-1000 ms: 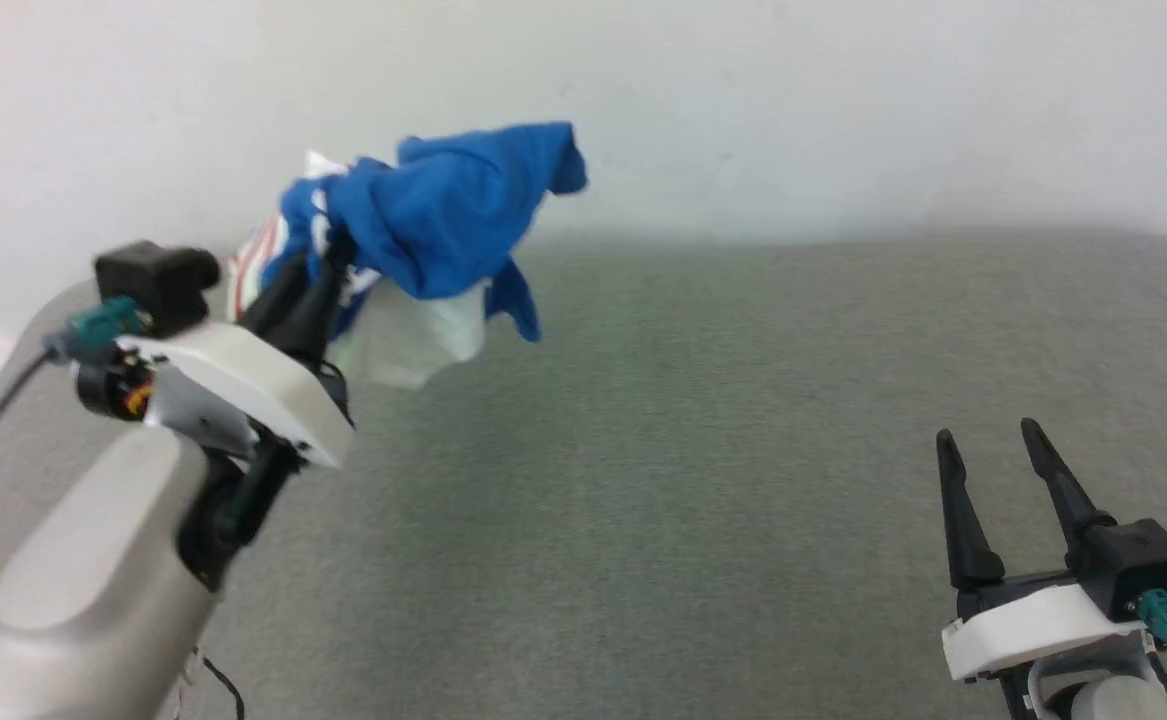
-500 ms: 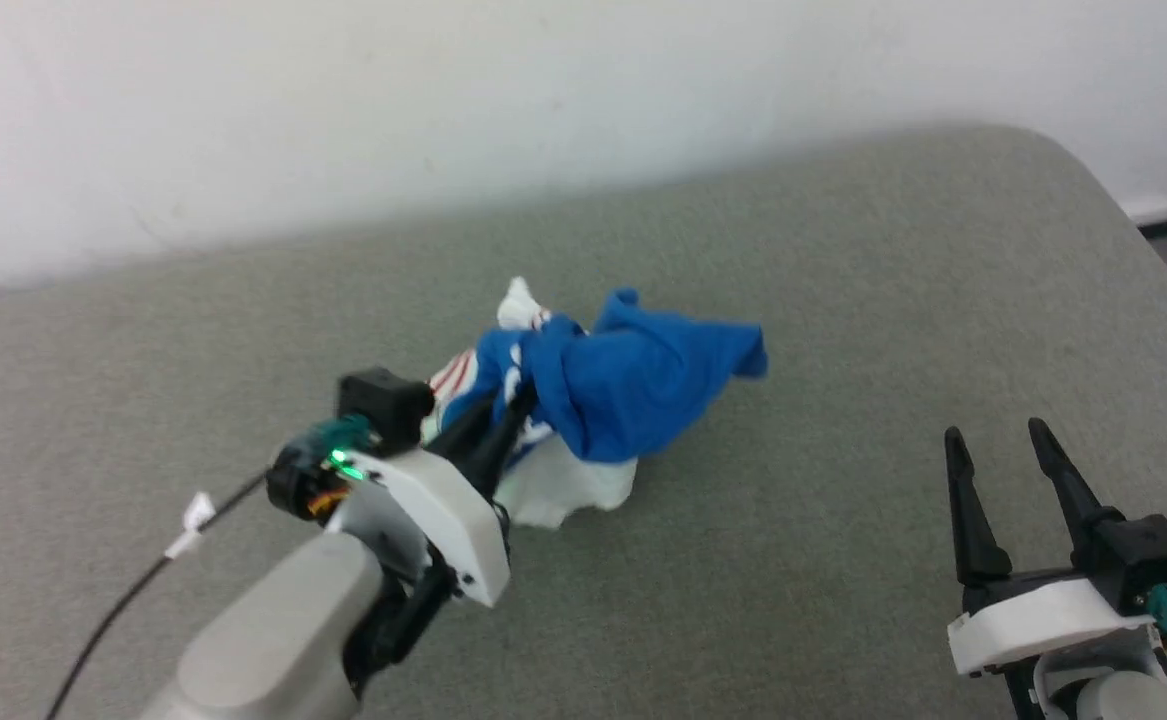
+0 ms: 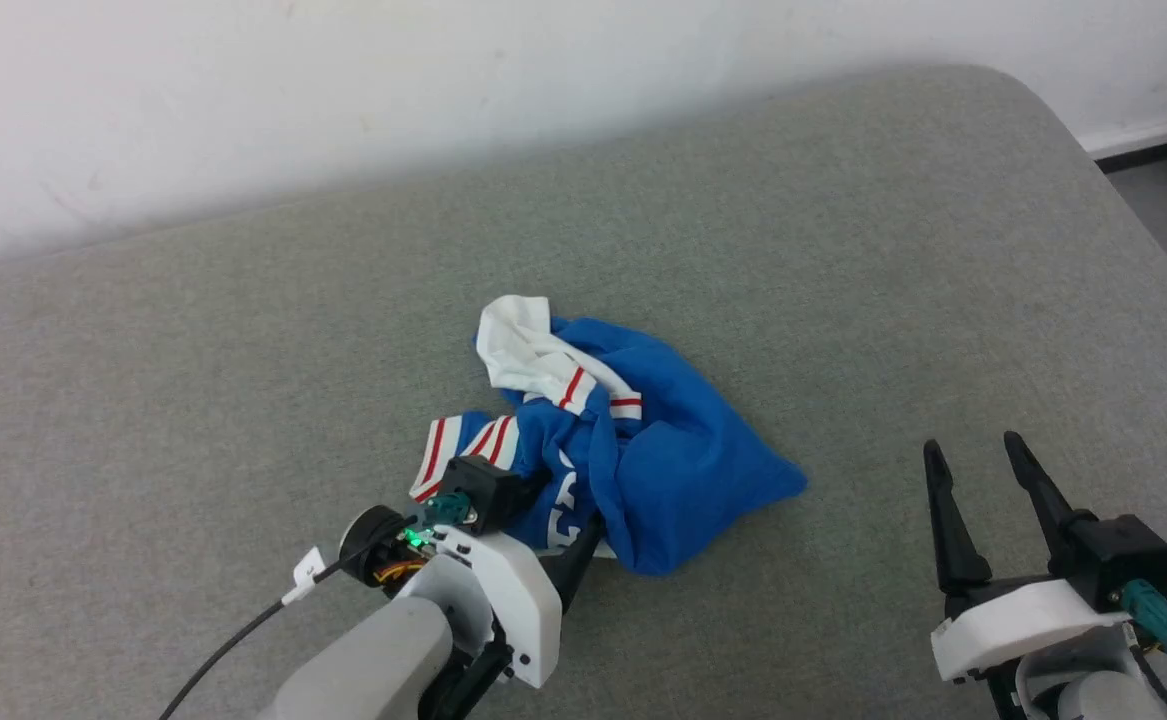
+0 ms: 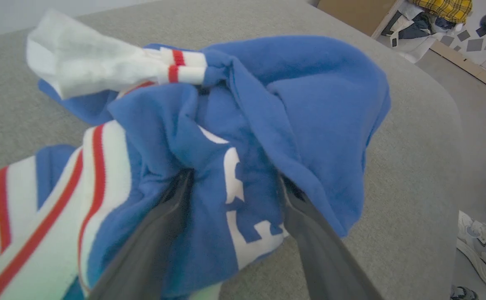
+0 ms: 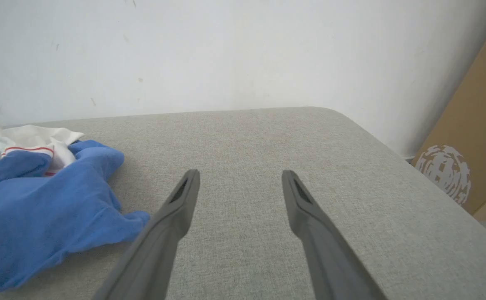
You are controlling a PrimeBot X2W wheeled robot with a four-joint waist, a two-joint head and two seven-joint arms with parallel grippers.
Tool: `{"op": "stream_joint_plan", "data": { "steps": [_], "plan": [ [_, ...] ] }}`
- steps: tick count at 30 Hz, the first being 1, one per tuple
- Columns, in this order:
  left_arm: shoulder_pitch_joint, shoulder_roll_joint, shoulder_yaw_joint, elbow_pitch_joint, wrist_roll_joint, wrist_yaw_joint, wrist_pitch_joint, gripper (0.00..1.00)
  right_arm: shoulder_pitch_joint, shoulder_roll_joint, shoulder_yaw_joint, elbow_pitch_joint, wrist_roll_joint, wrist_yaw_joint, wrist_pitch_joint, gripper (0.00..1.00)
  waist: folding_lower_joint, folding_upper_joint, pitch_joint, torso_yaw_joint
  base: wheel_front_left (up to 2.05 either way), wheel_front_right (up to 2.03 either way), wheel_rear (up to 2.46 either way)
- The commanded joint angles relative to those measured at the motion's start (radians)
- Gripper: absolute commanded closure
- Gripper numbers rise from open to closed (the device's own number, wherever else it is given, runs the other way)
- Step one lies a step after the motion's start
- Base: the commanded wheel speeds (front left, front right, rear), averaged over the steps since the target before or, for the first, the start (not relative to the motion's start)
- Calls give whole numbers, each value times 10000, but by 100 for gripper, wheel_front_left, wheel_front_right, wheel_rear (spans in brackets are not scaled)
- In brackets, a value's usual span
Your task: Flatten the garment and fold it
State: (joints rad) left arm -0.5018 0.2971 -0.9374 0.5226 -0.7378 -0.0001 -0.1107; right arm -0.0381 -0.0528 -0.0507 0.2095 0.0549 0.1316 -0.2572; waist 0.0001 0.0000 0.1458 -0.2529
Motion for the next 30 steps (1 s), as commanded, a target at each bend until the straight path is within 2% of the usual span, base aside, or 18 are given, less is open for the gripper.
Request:
{"op": "stream_joint_plan", "data": {
  "steps": [1,6,11,15,19,22,24,27,30],
  "plan": [
    [171,9,56,65,34,23,-279,0,40,26,29,35,-13,-9,-45,0,-1,0,-522,507,0,0,0],
    [347,94,376,-322,-12,194,-952,0,161,26,2,84,-108,-9,-45,0,-1,0,-1009,1023,0,0,0],
    [802,544,1117,-1371,-14,710,-1390,0,352,26,-60,73,-150,-9,-45,0,-1,0,-1498,1705,0,0,0],
    [1631,859,2306,-2304,-234,1335,-1496,0,524,26,-55,18,-128,-9,-45,0,-1,0,-1721,2177,0,0,0],
    [2663,1098,3463,-3295,560,1645,-1506,0,608,26,128,-42,-62,-9,-45,0,-1,0,-1793,2436,0,0,0],
    [3637,730,4742,-4156,1212,1799,-1507,0,642,26,187,-147,48,-9,-45,0,-1,0,-1799,2554,0,0,0],
    [4299,390,5492,-4608,1840,1736,-1508,0,695,26,154,-241,122,-9,-45,0,-1,0,-1782,2642,0,0,0],
    [5202,-281,6428,-5055,2679,1437,-1508,0,801,26,235,-268,190,-9,-45,0,-1,0,-1754,2734,0,0,0],
    [5858,-883,7074,-5325,3375,957,-1509,0,885,26,258,-286,225,-9,-45,0,-1,0,-1705,2882,0,0,0]
  ]
}}
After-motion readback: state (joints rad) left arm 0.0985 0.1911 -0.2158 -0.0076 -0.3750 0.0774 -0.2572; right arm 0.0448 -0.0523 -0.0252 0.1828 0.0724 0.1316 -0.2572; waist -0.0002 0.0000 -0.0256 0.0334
